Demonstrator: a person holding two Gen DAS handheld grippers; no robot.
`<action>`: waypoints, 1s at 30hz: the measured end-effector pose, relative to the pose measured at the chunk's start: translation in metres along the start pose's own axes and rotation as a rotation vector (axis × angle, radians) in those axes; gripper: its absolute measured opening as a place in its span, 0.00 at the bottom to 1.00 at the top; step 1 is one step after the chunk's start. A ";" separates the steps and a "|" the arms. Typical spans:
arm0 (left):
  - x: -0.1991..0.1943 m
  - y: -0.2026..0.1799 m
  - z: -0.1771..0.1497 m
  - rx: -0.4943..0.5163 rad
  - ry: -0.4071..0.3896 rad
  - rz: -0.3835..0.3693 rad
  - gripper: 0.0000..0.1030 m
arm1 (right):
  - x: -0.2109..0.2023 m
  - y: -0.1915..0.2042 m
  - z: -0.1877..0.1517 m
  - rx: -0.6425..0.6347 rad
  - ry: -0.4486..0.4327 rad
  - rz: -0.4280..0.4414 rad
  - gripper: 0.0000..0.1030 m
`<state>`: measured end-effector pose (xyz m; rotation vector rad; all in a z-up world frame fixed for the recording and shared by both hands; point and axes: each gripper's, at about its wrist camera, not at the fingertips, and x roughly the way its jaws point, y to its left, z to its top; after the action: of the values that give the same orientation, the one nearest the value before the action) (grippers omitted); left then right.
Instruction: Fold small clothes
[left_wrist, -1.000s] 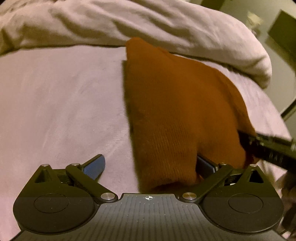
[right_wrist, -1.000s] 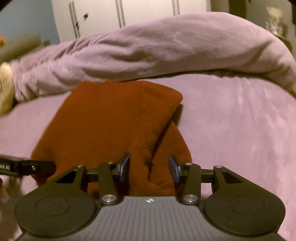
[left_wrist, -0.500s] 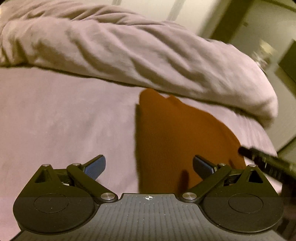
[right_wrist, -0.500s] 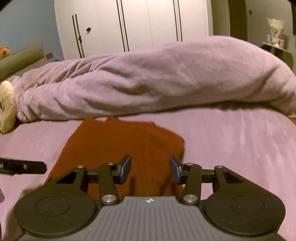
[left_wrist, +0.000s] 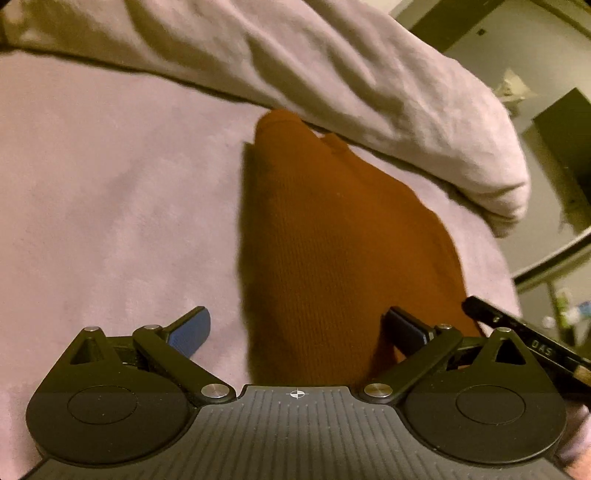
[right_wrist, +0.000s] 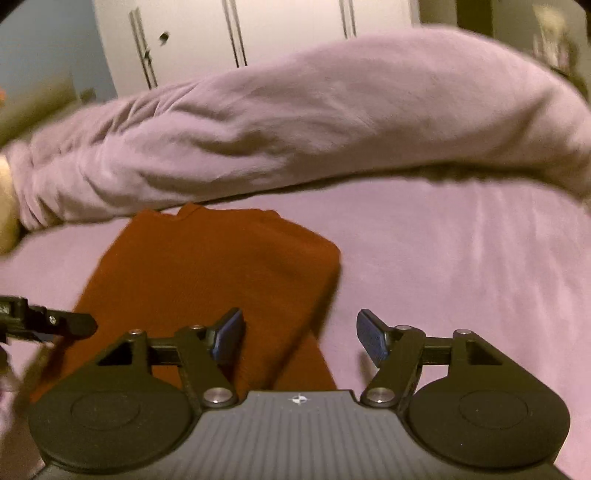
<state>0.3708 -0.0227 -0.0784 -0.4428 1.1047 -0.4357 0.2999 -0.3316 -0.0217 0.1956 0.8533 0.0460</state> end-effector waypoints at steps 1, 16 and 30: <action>0.005 0.000 0.002 -0.011 0.005 -0.022 1.00 | -0.001 -0.012 -0.001 0.050 0.017 0.023 0.66; 0.030 -0.001 0.019 -0.012 0.020 -0.119 0.77 | 0.071 -0.058 -0.010 0.467 0.168 0.468 0.53; -0.058 -0.019 0.025 0.080 -0.098 -0.083 0.49 | 0.032 0.035 0.006 0.300 0.093 0.477 0.34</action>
<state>0.3690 -0.0039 -0.0160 -0.4359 0.9735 -0.5238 0.3270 -0.2944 -0.0348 0.6806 0.8886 0.3772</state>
